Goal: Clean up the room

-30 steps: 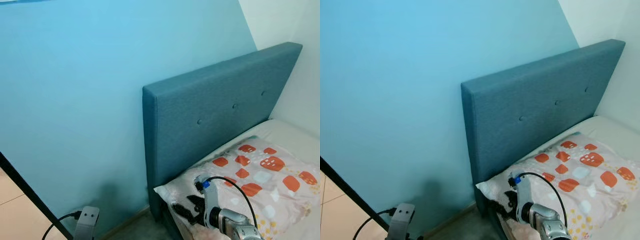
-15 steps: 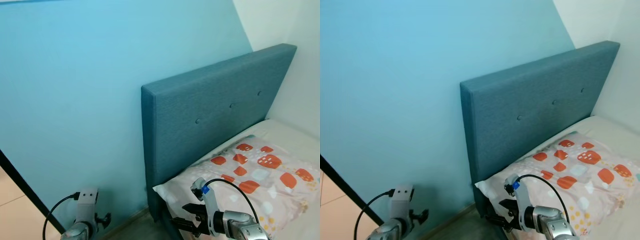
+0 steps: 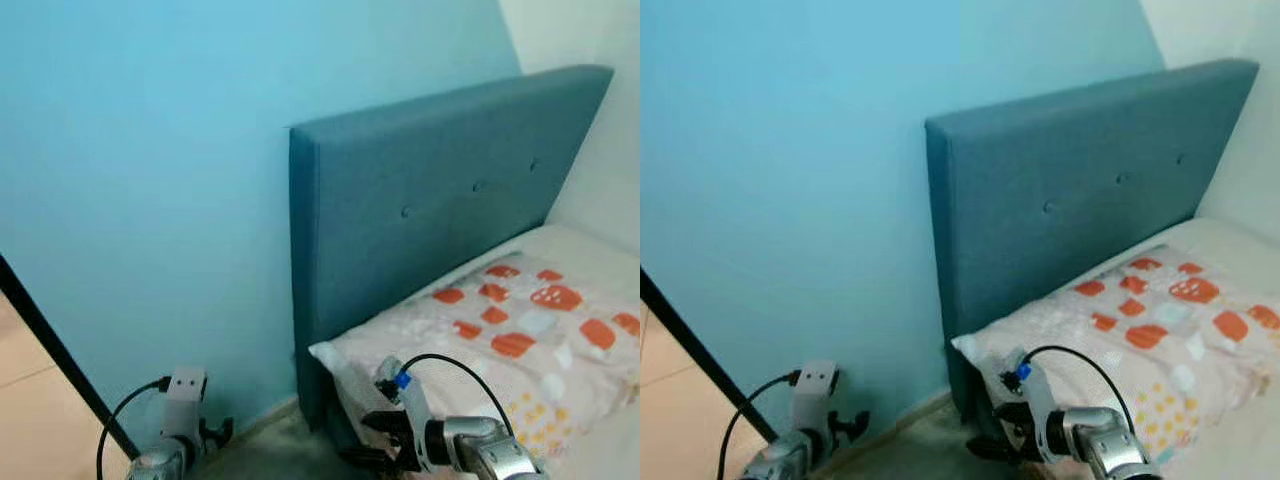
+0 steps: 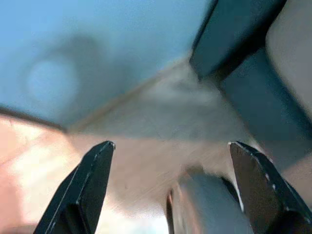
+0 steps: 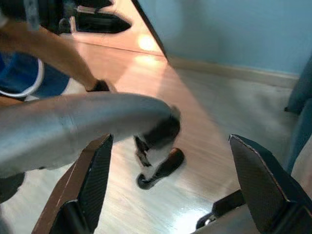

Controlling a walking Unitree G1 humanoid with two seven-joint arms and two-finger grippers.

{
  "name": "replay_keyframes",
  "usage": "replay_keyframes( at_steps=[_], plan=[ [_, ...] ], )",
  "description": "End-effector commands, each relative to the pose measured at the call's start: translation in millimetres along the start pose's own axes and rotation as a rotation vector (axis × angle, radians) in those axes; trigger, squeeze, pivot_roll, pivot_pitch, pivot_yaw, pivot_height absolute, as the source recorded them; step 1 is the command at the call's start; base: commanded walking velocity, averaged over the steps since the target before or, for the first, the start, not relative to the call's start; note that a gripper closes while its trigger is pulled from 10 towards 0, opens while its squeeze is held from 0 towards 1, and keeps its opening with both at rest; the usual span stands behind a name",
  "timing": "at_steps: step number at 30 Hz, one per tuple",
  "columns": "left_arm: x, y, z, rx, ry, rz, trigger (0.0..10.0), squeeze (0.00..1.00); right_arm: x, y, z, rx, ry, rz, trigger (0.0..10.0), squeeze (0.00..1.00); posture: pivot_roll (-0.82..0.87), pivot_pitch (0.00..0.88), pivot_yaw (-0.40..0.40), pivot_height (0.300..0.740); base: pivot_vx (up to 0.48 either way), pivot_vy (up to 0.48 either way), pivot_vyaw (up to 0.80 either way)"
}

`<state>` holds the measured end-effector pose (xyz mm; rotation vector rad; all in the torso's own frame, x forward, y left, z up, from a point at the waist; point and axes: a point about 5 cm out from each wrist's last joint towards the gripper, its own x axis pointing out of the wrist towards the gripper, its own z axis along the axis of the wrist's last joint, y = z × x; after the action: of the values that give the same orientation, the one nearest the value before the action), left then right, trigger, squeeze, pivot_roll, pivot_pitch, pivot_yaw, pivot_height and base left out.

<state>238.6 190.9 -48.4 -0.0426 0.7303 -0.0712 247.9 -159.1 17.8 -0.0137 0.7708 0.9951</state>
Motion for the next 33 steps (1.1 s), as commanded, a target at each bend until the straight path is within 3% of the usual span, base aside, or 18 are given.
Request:
replay_keyframes(
  at_steps=[1,9,11,12,13,18,25,26,28,33],
  plan=[
    [-2.9,4.3,-9.6,0.007,0.04,0.011,10.0,0.0,2.5,0.1,7.4,-0.037,-0.002,-0.01,10.0,0.0,0.0,0.0,-0.005,0.575,0.0,0.0,0.0],
    [-7.7,6.4,-25.2,0.02,0.088,0.017,10.0,0.0,8.4,4.8,30.2,-0.148,0.048,0.05,10.0,0.0,0.0,0.013,-0.012,0.575,0.0,0.0,0.0],
    [-8.8,6.9,-28.1,0.02,0.094,0.019,10.0,0.0,12.6,-4.6,24.3,-0.218,0.161,-0.043,10.0,0.0,0.0,0.025,-0.02,0.575,0.0,0.0,0.0],
    [-8.8,6.9,-28.1,0.02,0.094,0.019,10.0,0.0,12.6,-4.6,24.3,-0.218,0.161,-0.043,10.0,0.0,0.0,0.025,-0.02,0.575,0.0,0.0,0.0],
    [-9.8,7.2,-30.7,0.017,0.097,0.021,10.0,0.0,14.0,-15.1,22.4,-0.269,0.223,-0.146,10.0,0.0,0.01,0.031,-0.026,0.575,0.0,0.0,0.0],
    [-11.6,7.2,-35.4,0.011,0.102,0.024,10.0,0.0,10.8,-29.8,33.8,-0.278,0.197,-0.285,10.0,0.0,0.01,0.037,-0.032,0.575,0.0,0.0,0.0],
    [-13.5,6.0,-40.3,0.027,0.102,0.014,10.0,0.0,-10.7,-54.1,55.7,-0.28,0.168,-0.45,10.0,0.0,0.01,0.052,-0.04,0.575,0.0,0.0,0.0],
    [-13.3,4.2,-40.3,0.027,0.098,0.008,10.0,0.0,-19.4,-63.6,57.3,-0.276,0.209,-0.499,10.0,0.0,0.01,0.066,-0.049,0.575,0.0,0.0,0.0],
    [-13.3,4.2,-40.3,0.027,0.098,0.008,10.0,0.0,-19.4,-63.6,57.3,-0.276,0.209,-0.499,10.0,0.0,0.01,0.066,-0.049,0.575,0.0,0.0,0.0],
    [-12.5,0.6,-38.8,0.013,0.079,0.002,10.0,0.0,-28.6,-73.8,42.7,-0.236,0.34,-0.532,10.0,0.0,0.03,0.085,-0.065,0.575,0.0,0.0,0.0]
  ],
)
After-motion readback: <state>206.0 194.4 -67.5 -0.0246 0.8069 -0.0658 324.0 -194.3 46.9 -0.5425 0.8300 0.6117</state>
